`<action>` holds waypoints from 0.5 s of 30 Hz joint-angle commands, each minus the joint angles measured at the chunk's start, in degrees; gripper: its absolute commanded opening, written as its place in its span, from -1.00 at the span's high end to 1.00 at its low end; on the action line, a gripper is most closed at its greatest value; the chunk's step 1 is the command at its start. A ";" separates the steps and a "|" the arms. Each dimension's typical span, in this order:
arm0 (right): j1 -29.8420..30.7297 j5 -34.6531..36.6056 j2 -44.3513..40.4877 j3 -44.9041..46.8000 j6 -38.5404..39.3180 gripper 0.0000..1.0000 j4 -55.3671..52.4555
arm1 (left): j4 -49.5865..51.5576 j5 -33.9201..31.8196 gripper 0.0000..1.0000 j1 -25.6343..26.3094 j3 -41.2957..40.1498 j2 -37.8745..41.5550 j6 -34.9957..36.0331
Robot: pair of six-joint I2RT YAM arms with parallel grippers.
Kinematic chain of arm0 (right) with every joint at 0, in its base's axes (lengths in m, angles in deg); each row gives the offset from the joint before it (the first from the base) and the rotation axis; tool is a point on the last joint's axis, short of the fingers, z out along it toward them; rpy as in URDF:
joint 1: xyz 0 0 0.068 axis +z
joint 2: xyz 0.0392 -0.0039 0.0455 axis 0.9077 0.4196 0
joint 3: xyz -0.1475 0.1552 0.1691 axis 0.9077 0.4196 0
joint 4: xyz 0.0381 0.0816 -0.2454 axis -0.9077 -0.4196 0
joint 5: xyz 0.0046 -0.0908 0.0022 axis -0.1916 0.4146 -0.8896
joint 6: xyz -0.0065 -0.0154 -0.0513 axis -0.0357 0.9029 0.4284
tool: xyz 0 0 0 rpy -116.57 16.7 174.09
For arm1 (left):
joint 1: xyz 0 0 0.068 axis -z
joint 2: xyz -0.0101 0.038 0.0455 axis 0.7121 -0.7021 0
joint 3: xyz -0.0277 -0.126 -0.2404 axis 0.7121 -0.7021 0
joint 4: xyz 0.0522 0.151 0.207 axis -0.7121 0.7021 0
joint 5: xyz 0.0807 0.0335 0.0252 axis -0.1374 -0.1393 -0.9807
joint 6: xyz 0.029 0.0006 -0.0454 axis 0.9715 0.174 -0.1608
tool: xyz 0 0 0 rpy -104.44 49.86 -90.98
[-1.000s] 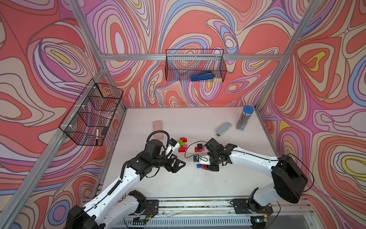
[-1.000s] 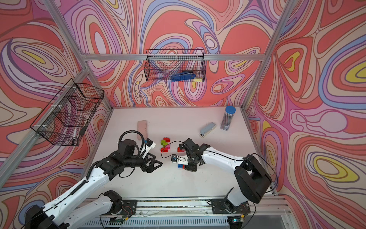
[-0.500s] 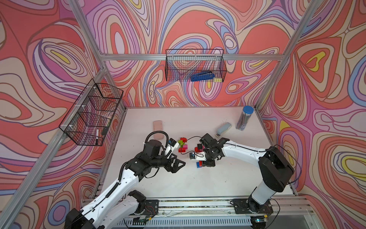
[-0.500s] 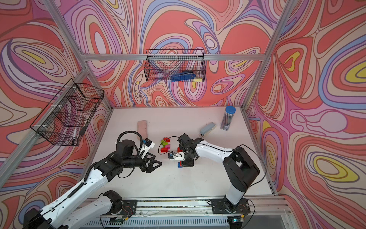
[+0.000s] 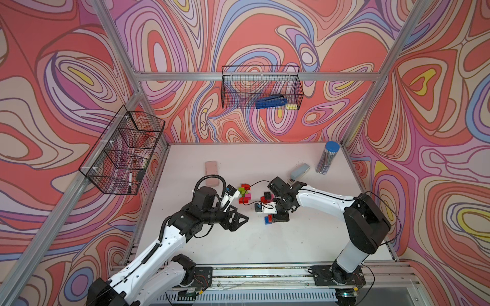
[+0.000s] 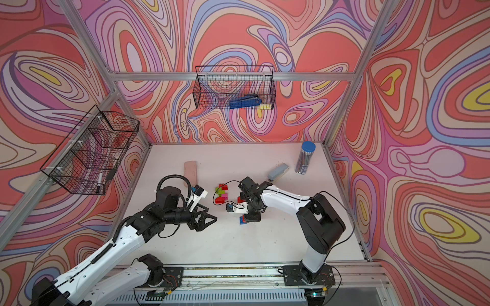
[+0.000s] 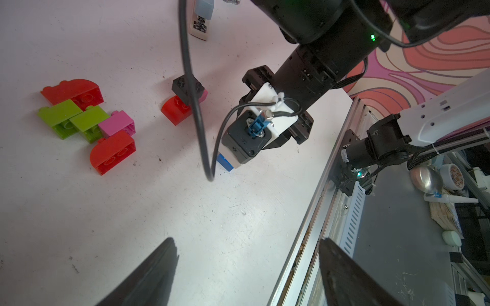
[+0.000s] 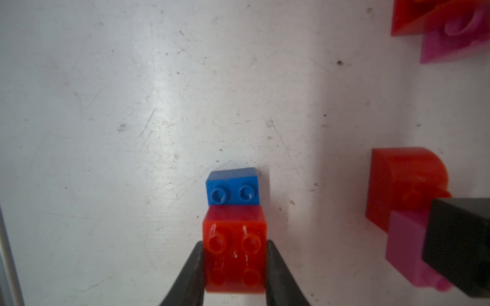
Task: Assemble the letter s with lego
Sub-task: Assemble the lego brick with the lego brick.
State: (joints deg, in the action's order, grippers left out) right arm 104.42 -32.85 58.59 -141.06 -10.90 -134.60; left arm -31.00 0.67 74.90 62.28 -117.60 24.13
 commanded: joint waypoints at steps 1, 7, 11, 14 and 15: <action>-0.37 -0.53 1.77 -1.06 0.98 0.62 -1.91 | 0.10 1.08 -0.70 -0.49 -0.16 -0.35 0.10; -0.64 0.41 2.75 -1.35 1.68 0.61 -2.53 | 0.21 1.17 -0.70 -0.45 -0.20 -0.35 0.27; -0.88 0.69 2.25 -1.85 1.73 0.60 -3.19 | 0.12 1.51 -0.70 -0.49 -0.07 -0.75 0.36; -0.90 1.00 1.62 -1.55 1.64 0.56 -2.96 | -0.01 1.60 -0.70 -0.44 -0.02 -0.90 0.36; -0.82 1.79 1.44 -1.19 1.68 0.55 -2.62 | -0.05 1.67 -0.71 -0.47 0.02 -0.97 0.36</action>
State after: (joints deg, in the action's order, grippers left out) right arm 104.13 -33.17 59.62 -142.30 -9.78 -136.07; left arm -31.00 1.29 74.90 62.28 -118.28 24.16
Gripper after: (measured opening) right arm 0.343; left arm 0.851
